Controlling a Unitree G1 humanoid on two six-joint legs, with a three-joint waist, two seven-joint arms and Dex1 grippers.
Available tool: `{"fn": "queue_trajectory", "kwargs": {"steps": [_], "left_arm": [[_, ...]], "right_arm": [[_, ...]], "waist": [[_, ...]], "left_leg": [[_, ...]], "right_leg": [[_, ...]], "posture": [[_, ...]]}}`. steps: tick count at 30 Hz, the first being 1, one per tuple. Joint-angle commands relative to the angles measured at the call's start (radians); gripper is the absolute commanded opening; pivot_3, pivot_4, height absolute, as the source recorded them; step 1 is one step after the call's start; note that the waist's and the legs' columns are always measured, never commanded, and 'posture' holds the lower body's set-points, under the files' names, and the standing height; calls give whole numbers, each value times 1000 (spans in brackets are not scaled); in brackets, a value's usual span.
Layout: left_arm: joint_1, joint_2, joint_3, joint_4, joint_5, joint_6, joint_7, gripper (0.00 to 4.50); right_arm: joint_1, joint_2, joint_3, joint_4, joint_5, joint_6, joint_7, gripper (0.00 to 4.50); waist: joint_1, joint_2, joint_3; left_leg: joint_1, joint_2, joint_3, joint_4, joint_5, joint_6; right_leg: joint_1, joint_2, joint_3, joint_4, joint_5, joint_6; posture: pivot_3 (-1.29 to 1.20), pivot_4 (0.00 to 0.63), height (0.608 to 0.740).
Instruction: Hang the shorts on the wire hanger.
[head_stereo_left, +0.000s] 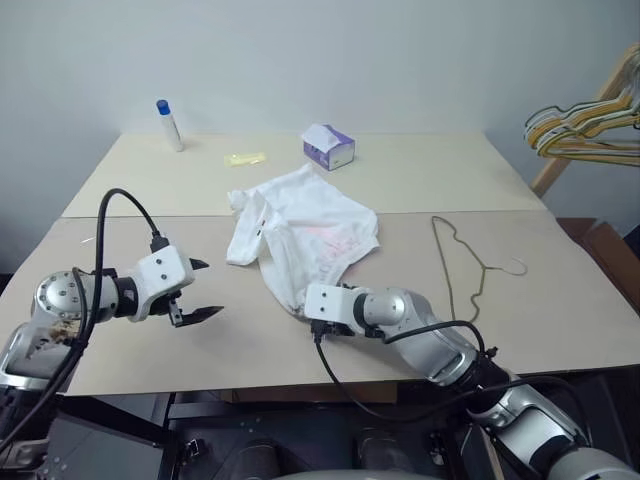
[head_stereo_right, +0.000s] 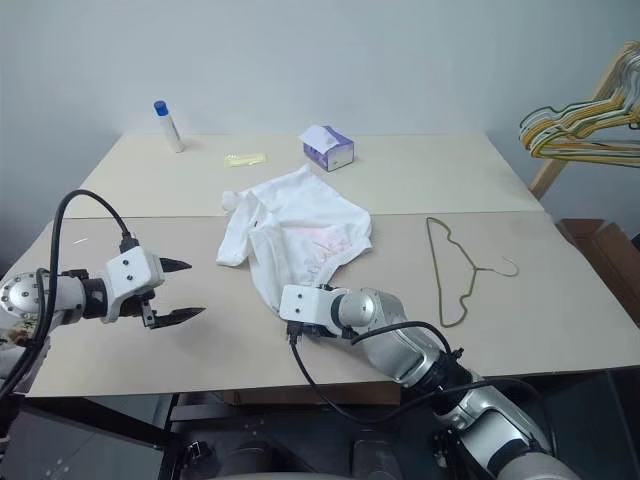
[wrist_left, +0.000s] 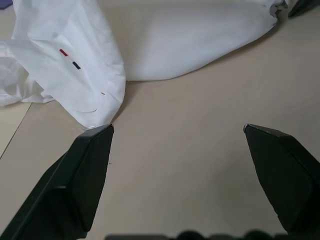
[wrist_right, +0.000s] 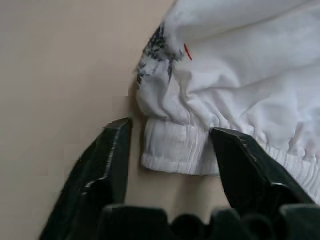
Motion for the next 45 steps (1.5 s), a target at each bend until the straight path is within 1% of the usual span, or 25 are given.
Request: {"fn": "queue_trajectory", "kwargs": {"steps": [1, 6, 9, 11, 13, 15, 18, 22, 27, 30, 33, 38, 41, 44, 45], "left_arm": [[-1, 7, 34, -24, -10, 0, 16, 4500], [-42, -53, 0, 22, 12, -5, 76, 4500], [-120, -133, -58, 127, 81, -41, 155, 4500], [-157, -158, -85, 180, 121, -58, 179, 4500], [-221, -189, -133, 302, 191, -100, 230, 4500], [-286, -220, -163, 416, 226, -127, 256, 4500], [-370, -265, -182, 558, 226, -151, 237, 4500], [-483, -333, -215, 773, 250, -246, 227, 4500], [-586, -372, -257, 984, 308, -355, 239, 4500], [-642, -396, -264, 1093, 328, -374, 251, 4500], [-668, -398, -278, 1145, 350, -400, 233, 3878], [-670, -390, -277, 1144, 354, -418, 194, 2233], [-668, -375, -292, 1147, 386, -420, 218, 1248], [-665, -357, -286, 1131, 388, -431, 207, 249], [-662, -349, -283, 1122, 390, -435, 207, 26]], "right_arm": [[-1, 10, -30, -4, -4, -43, -9, 1829], [6, 10, -20, 10, -19, -61, -6, 70], [14, 12, -31, 6, -24, -55, -12, 29], [21, 8, -35, 2, -34, -59, -18, 29], [32, -8, -35, -9, -39, -66, -9, 29], [43, -20, -35, -21, -41, -68, -1, 29], [52, -21, -41, -31, -44, -63, 1, 29], [60, -28, -52, -52, -45, -60, 8, 29], [69, -34, -60, -68, -51, -55, 11, 29], [73, -34, -63, -76, -55, -48, 10, 29], [78, -34, -68, -84, -58, -39, 10, 0], [87, -33, -80, -86, -67, -28, 3, 0], [86, -32, -83, -77, -73, -30, -4, 0], [77, -29, -91, -56, -85, -32, -22, 0], [73, -30, -95, -46, -89, -35, -29, 0]], "waist": [[1, 0, 0], [3, 0, 0], [9, -1, -1], [5, -1, -1], [3, -2, -1], [3, -2, -2], [1, -3, -2], [-1, -4, -3], [-5, -4, -3], [-9, -4, -3], [-14, -4, -4], [-26, -4, -4], [-29, -4, -4], [-32, -4, -4], [-35, -4, -4]], "left_leg": [[0, 0, 0, 0, 0, 0], [0, 0, 0, 0, 0, 0], [1, 0, 0, 0, 0, 0], [1, 0, -1, 0, 0, 0], [1, 0, -1, 0, 0, 0], [1, -1, -1, 0, 0, 0], [1, -1, -1, 0, 0, -1], [0, -1, -1, 0, 0, -1], [0, -1, -1, 1, 0, -1], [1, -1, -1, 1, 0, -1], [1, -1, -2, 1, 0, -1], [1, -1, -2, 1, 0, -1], [1, -1, -2, 2, 0, -1], [1, -1, -2, 1, 0, -1], [1, -1, -2, 1, 0, -1]], "right_leg": [[0, 0, 0, 0, 0, 0], [0, 0, 0, 0, 0, 0], [1, 0, 0, 1, 0, 0], [1, 0, 0, 0, 1, 0], [1, 0, 0, 0, 1, 0], [2, 0, 0, 0, 1, 0], [2, 0, -1, 0, 1, 1], [2, 0, -1, -1, 1, 1], [2, 0, -1, -1, 1, 1], [2, 0, -1, -1, 1, 1], [3, 0, -1, -1, 1, 1], [3, 0, -1, 0, 2, 1], [3, 0, -1, 0, 2, 1], [3, 0, -1, 0, 1, 1], [3, 0, -1, 0, 2, 1]], "posture": [[17, 0, 740], [13, 0, 740], [8, 0, 740], [-1, 0, 740], [-10, 0, 740], [-15, 0, 740], [-25, 0, 740], [-40, 0, 740], [-59, 0, 740], [-69, 0, 740], [-80, 0, 740], [-82, 0, 740], [-78, 0, 740], [-73, 0, 740], [-67, 0, 740]]}}
